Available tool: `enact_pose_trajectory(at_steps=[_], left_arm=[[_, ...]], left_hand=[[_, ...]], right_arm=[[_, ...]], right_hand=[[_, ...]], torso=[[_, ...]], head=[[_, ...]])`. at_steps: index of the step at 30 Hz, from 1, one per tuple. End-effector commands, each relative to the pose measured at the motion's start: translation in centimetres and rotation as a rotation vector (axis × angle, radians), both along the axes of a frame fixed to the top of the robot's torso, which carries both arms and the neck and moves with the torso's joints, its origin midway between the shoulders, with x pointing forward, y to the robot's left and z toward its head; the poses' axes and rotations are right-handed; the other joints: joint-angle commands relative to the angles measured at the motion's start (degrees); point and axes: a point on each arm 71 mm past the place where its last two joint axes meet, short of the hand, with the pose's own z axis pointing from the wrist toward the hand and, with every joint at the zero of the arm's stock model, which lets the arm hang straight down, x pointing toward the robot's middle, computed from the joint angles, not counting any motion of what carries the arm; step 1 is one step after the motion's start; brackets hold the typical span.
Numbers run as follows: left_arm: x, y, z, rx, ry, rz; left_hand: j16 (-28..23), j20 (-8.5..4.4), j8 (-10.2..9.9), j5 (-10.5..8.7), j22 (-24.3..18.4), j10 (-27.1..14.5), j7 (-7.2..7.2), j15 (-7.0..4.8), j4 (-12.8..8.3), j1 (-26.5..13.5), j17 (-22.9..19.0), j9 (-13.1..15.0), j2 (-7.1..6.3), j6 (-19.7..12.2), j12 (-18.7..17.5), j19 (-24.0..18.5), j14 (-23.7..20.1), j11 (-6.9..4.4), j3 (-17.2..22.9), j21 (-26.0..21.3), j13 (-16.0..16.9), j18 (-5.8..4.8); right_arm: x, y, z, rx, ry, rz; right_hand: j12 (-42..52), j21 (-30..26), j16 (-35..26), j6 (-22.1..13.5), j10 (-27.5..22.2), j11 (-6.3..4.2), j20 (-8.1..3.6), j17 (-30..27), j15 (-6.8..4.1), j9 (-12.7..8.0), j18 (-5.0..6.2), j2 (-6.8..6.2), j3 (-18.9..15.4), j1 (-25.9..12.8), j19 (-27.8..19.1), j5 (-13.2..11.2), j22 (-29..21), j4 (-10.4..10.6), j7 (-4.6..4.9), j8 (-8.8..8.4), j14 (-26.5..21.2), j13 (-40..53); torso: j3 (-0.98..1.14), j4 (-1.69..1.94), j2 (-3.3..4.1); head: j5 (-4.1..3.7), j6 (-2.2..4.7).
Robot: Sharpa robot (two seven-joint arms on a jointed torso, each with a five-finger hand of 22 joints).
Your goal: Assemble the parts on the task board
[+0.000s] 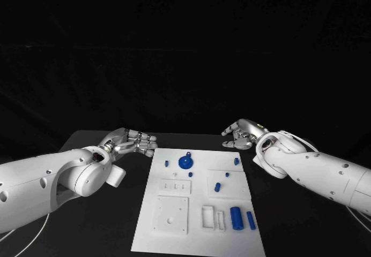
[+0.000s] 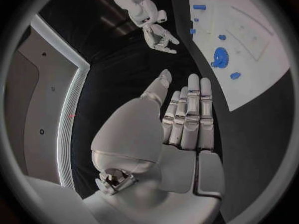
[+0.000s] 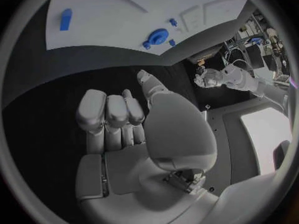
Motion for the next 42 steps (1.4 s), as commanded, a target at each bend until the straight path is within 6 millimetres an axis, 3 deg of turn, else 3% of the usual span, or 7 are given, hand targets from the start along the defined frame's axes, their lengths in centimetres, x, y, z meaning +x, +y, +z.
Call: enact_pose_trajectory(at_steps=[1,3,14,22,27,32,42], left_arm=[[0.0,-0.3,0.1,-0.005,0.001,-0.024],[0.0,-0.3,0.1,-0.006,0.001,-0.028],[0.1,-0.1,0.1,-0.012,-0.006,-0.039],[0.1,0.1,0.0,-0.01,-0.002,-0.036],[0.2,0.1,0.0,-0.008,-0.001,-0.035],[0.2,0.2,0.0,-0.005,0.001,-0.036],[0.2,0.3,-0.1,0.001,0.004,-0.034]], left_hand=[[-0.44,0.0,-0.28,0.23,0.31,0.49,-0.16,-0.02,-0.34,0.56,-0.11,0.02,0.07,0.38,-0.2,-0.63,0.2,0.12,0.33,0.34,0.06,-0.53],[-0.55,-0.03,-0.26,0.31,0.6,0.67,-0.2,-0.06,-0.65,0.49,-0.14,0.02,0.18,0.55,-0.2,-0.86,0.25,0.05,0.53,0.7,0.06,-0.52],[-0.63,-0.16,-0.3,0.24,1.01,0.56,-0.42,-0.22,-0.97,0.04,-0.13,0.0,0.0,0.94,-0.31,-1.1,0.28,-0.26,0.73,1.23,0.05,-0.59],[-0.66,0.02,-0.33,0.21,0.86,0.02,-0.17,-0.03,-0.86,-0.02,-0.15,0.01,-0.2,0.28,-0.3,-1.04,0.27,0.05,0.6,1.03,0.06,-0.51],[-0.68,0.09,-0.29,0.18,0.74,-0.11,-0.12,0.04,-0.73,-0.02,-0.16,0.01,-0.27,0.1,-0.29,-0.94,0.26,0.13,0.48,0.88,0.06,-0.45],[-0.7,0.13,-0.3,0.2,0.66,-0.22,-0.07,0.07,-0.68,0.09,-0.17,0.01,-0.3,-0.07,-0.28,-0.87,0.25,0.2,0.44,0.77,0.07,-0.41],[-0.73,0.2,-0.27,0.17,0.52,-0.34,-0.02,0.11,-0.49,0.15,-0.19,0.02,-0.33,-0.25,-0.28,-0.76,0.24,0.24,0.32,0.59,0.07,-0.38]], right_arm=[[0.0,-1.7,-0.7,0.057,0.078,0.056],[0.1,-2.9,-1.1,0.054,0.097,0.051],[-0.3,-7.1,-4.5,0.038,0.184,0.003],[-0.4,-7.8,-6.2,0.048,0.213,-0.02],[-0.4,-7.3,-6.9,0.073,0.229,-0.02],[-0.3,-6.8,-7.5,0.108,0.243,-0.032],[-0.3,-6.5,-8.3,0.131,0.251,-0.048]], right_hand=[[-0.17,-0.41,-0.49,1.22,-0.45,-0.57,-0.39,-0.17,-0.43,-0.08,-0.26,0.06,4.07,-2.45,1.22,0.17,7.16,-4.35,-0.54,-0.08,-0.28,-0.09],[-0.06,-0.24,-0.57,1.42,-0.14,-1.18,-1.28,0.01,-0.92,0.01,-0.94,1.4,5.09,-4.77,1.14,-0.31,7.16,-8.29,-1.0,0.16,-0.16,-0.02],[-0.26,-0.25,-0.65,-0.1,-0.07,-1.48,-1.2,0.41,-1.01,0.02,-0.92,2.38,-0.8,-3.82,1.2,0.13,7.17,-7.89,-1.23,0.18,-0.05,-0.01],[-0.29,-0.19,-0.59,-1.38,-0.02,-1.52,-1.18,0.58,-1.0,0.02,-0.86,2.43,-2.28,-3.54,1.25,0.3,7.2,-7.46,-1.14,0.17,0.0,-0.01],[-0.35,-0.22,-0.57,-2.05,-0.04,-1.49,-1.12,0.68,-0.95,0.02,-0.81,2.34,-5.14,-3.86,1.28,0.47,7.19,-6.21,-1.1,0.18,0.02,-0.04],[-0.25,-0.27,-0.34,-2.28,0.02,-1.27,-0.86,0.97,-0.67,0.05,-0.49,3.15,-13.11,-3.13,1.33,1.29,7.19,-2.59,-0.86,0.25,0.1,0.07],[-0.16,-0.2,-0.19,-2.1,0.02,-0.98,-0.66,1.16,-0.52,0.05,-0.32,3.17,-13.5,-3.2,1.42,1.41,7.21,-1.45,-0.65,0.21,0.1,0.14]], torso=[[0.56,-0.7,0.14],[0.69,-0.82,0.12],[1.18,-0.88,0.22],[1.68,-0.91,0.39],[1.62,-0.88,0.38],[1.5,-0.89,0.3],[1.37,-0.92,0.29]], head=[[-0.17,0.1],[-0.22,0.19],[-0.88,0.07],[-0.69,0.33],[-0.7,0.1],[-0.24,-0.37],[0.13,-0.83]])
